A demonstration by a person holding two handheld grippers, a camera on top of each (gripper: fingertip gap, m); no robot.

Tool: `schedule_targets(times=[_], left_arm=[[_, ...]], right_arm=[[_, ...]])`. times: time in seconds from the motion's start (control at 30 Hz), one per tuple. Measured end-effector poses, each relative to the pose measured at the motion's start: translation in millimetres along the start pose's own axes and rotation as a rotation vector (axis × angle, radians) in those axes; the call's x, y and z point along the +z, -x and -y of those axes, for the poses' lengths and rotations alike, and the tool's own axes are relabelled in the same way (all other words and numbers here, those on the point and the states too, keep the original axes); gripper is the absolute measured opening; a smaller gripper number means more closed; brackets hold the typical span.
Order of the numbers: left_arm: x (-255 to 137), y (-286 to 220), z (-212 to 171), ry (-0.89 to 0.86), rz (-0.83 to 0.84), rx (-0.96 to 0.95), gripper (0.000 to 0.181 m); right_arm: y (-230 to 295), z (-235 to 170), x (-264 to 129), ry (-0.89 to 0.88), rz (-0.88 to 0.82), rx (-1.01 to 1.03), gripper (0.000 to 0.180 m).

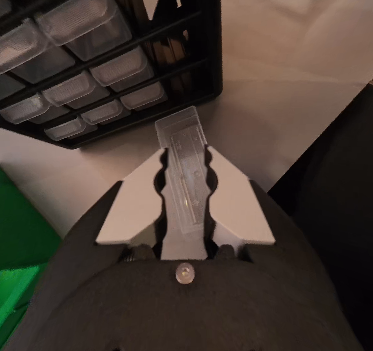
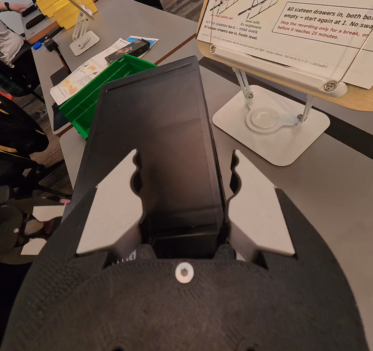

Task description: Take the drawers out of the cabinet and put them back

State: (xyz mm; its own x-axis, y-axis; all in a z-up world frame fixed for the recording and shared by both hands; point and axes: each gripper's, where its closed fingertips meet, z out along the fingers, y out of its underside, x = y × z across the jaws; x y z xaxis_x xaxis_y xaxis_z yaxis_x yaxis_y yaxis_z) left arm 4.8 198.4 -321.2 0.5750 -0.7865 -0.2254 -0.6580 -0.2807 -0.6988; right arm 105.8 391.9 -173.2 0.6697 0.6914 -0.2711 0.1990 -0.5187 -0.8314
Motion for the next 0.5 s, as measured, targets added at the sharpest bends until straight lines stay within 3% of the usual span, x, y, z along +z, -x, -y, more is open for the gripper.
schedule_targets(times=[0.03,0.17,0.27,0.33,0.5], left_arm=[[-2.6,0.8,-4.0,0.009,0.003,-0.024,0.053],[-3.2,-0.7,-43.4,0.147,-0.015,-0.127,0.107],[9.7,-17.2,-69.8,0.219,-0.108,-0.203,0.097],[17.3,-26.5,-69.0,0.196,-0.156,-0.238,0.071],[15.2,-25.1,-54.0,0.157,-0.156,-0.227,0.064]], right_arm=[[0.1,0.0,0.2,0.002,0.001,0.0,0.088],[0.6,0.2,0.5,-0.002,0.013,0.003,0.088],[0.9,0.3,0.9,-0.005,0.022,0.008,0.088],[1.0,0.5,0.6,-0.012,0.023,0.01,0.088],[1.7,-0.3,0.6,-0.006,0.021,0.012,0.088]])
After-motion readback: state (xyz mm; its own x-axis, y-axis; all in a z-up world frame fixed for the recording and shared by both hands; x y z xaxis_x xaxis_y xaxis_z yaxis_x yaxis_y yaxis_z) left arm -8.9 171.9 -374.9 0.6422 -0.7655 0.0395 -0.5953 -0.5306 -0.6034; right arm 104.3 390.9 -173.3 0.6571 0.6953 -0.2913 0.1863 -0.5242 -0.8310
